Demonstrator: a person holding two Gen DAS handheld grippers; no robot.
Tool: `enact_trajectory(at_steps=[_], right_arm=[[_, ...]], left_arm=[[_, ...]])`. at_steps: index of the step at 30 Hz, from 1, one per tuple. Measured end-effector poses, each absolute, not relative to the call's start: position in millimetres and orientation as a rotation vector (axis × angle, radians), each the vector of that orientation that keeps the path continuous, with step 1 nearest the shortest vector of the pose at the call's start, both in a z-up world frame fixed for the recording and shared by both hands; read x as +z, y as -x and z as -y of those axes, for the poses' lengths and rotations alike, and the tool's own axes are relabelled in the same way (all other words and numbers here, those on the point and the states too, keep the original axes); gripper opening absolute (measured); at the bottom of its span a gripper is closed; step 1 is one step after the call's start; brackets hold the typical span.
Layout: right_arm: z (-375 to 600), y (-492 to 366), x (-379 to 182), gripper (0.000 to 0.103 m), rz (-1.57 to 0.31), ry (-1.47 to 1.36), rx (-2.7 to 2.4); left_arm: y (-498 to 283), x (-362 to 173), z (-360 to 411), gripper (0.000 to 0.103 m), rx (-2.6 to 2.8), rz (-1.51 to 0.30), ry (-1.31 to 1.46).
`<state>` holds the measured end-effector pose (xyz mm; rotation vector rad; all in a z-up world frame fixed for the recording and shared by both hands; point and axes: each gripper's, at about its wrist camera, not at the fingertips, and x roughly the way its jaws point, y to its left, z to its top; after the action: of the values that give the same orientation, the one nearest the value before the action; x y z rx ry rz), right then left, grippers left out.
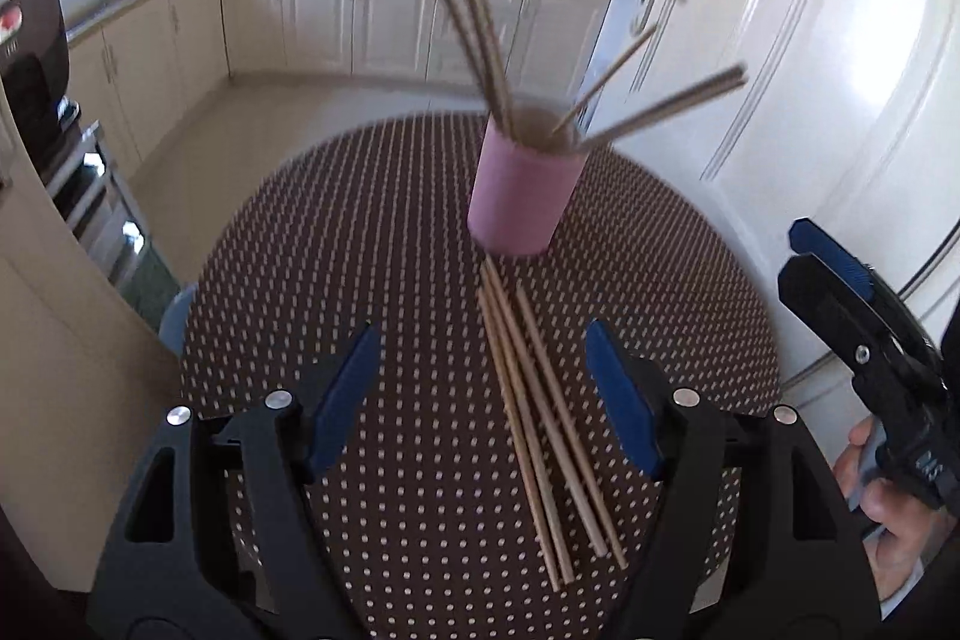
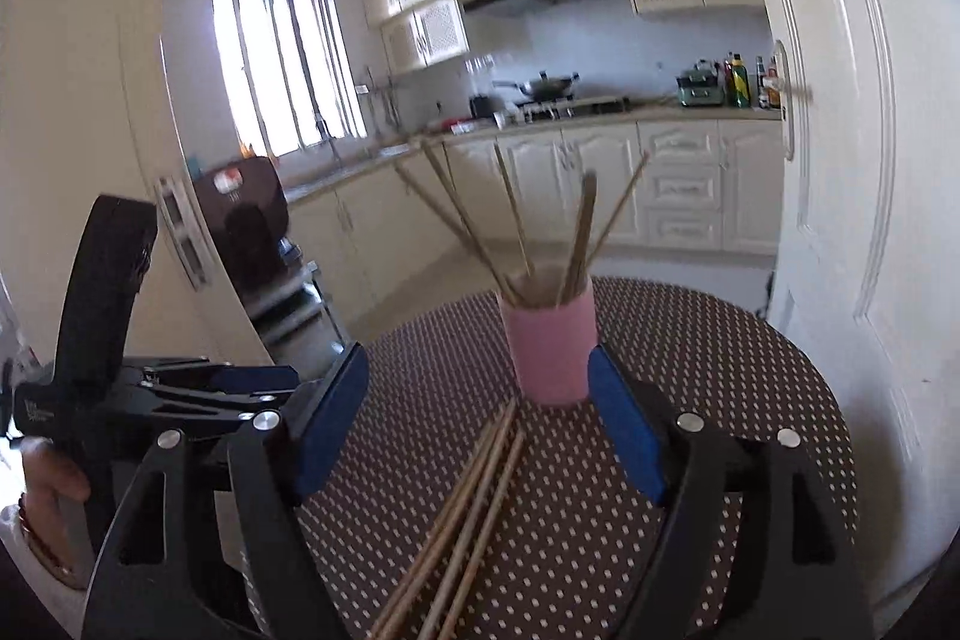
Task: Organize utensils
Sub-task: 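Move both open grippers back over the chopstick pile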
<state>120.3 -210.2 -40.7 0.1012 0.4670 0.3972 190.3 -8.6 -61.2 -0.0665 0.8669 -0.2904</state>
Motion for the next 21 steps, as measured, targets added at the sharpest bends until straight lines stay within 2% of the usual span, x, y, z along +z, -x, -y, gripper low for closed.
enact_trajectory(at_steps=[12, 16, 21], right_arm=[[216, -163, -93, 0.077, -0.715, -0.166, 0.34], [218, -174, -109, 0.077, -0.786, -0.166, 0.319], [219, -187, -124, 0.077, -0.849, -0.159, 0.308]], left_arm=[[-218, -113, 15, 0.07, -0.294, -1.027, 0.108], [-230, -129, 22, 0.053, -0.305, -1.078, 0.111], [-243, -145, 32, 0.046, -0.309, -1.123, 0.104]])
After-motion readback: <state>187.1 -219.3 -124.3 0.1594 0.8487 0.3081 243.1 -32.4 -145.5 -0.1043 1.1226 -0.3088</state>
